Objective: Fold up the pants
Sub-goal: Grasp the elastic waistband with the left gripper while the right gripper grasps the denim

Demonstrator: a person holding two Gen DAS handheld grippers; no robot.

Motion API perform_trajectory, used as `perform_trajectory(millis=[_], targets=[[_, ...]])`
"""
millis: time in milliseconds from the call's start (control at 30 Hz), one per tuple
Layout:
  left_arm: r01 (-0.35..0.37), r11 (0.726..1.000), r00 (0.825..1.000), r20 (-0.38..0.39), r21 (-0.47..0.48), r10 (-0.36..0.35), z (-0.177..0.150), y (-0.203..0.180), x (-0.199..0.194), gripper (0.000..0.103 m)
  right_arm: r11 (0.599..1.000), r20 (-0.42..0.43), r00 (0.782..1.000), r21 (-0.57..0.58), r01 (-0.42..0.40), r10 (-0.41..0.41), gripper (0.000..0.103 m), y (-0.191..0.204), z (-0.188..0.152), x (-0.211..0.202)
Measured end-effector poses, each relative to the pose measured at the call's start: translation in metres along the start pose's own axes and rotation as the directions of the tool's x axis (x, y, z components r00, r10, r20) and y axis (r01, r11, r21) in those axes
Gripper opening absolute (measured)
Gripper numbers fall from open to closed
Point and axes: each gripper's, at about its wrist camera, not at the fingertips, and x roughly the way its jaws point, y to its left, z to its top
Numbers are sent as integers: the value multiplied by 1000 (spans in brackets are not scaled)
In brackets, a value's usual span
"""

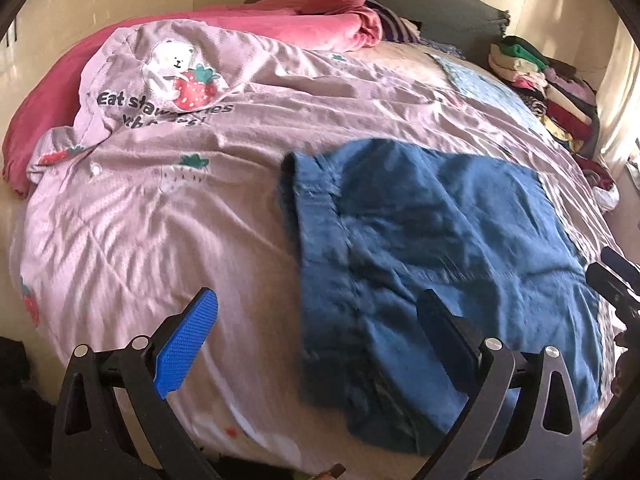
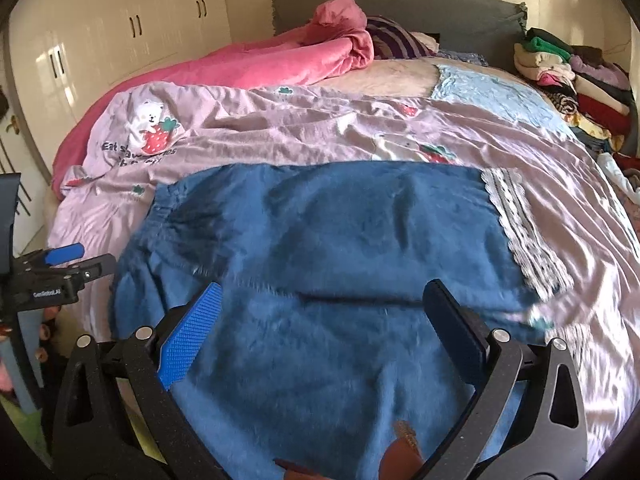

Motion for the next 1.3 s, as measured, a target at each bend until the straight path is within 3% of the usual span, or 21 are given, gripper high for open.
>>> perform_trajectory(millis=[233,367,667,800,867,900,967,1067,1300], targets=[[-38,999,999,-16,-29,37,34,17,27,99,999,-31,999,-44,-11,9,95,-4,27,42],[15,999,999,-33,-52,-16,54,28,46,99,996,-53,999,-91,-18,13,95,-1,44,68],[-12,999,997,-73,34,14,81,26,99,98,981,-103,995,-189,-30,11,95,9,80,127],[22,998,997,-75,59,-17,87,23,113,95,970,-151,988,-230,-75,40,95,17,91,156],[50,996,996,-76,73,-45,87,20,117,72,960,-166,985,-265,-89,46,95,24,93,168],[69,995,994,-84,75,-62,88,19,121,67,955,-171,985,-283,-88,40,95,26,93,172],[121,990,989,-92,75,-114,87,16,125,38,947,-183,982,-307,-92,36,95,30,93,181],[140,984,989,-56,107,-135,84,10,116,24,941,-204,978,-321,-106,41,95,36,95,190],[203,963,976,48,178,-214,70,5,64,16,909,-221,972,-384,-164,82,95,42,102,197]])
